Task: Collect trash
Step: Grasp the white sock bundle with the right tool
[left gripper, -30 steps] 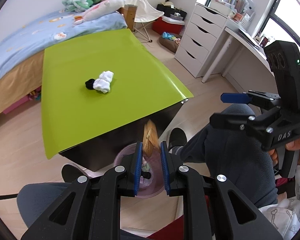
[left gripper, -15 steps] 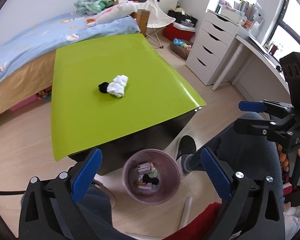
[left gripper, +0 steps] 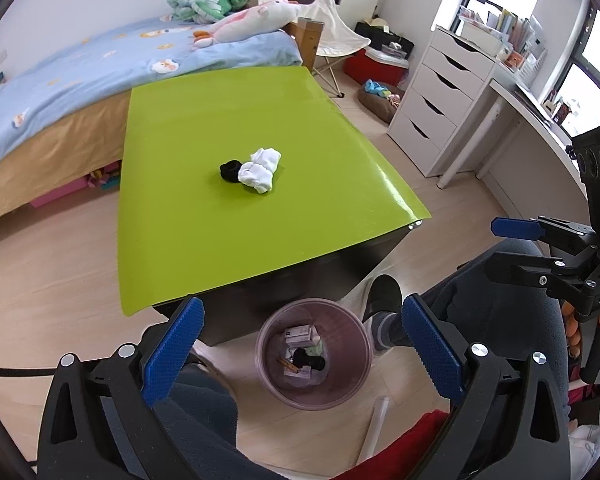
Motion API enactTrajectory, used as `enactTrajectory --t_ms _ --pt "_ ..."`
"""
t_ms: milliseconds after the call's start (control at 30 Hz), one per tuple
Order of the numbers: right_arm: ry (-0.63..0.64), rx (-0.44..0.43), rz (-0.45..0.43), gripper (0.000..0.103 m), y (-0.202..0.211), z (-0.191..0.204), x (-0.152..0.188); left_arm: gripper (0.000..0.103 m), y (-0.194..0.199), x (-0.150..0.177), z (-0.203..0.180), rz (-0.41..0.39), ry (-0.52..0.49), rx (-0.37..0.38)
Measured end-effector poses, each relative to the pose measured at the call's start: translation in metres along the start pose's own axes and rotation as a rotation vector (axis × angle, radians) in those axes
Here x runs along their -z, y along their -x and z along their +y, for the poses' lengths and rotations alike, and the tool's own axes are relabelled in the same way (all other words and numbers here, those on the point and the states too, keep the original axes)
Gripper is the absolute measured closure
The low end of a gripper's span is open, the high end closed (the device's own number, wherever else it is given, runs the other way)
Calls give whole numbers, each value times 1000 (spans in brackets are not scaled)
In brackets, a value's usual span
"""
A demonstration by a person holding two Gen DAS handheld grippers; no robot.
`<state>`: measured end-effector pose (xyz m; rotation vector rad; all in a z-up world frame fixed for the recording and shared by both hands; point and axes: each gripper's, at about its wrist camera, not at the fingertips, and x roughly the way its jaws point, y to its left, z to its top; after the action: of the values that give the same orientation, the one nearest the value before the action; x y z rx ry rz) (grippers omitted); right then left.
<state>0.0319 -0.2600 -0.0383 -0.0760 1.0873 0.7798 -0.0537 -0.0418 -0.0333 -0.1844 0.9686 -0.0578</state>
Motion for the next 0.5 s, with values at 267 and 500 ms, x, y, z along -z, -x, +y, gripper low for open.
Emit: enactTrajectory --t_ms 267,500 --pt "1 -23 1 3 -10 2 -19 8 -3 -7 15 -10 43 -8" --pt "4 -31 3 3 -29 2 -51 8 -3 -17 26 -26 54 -17"
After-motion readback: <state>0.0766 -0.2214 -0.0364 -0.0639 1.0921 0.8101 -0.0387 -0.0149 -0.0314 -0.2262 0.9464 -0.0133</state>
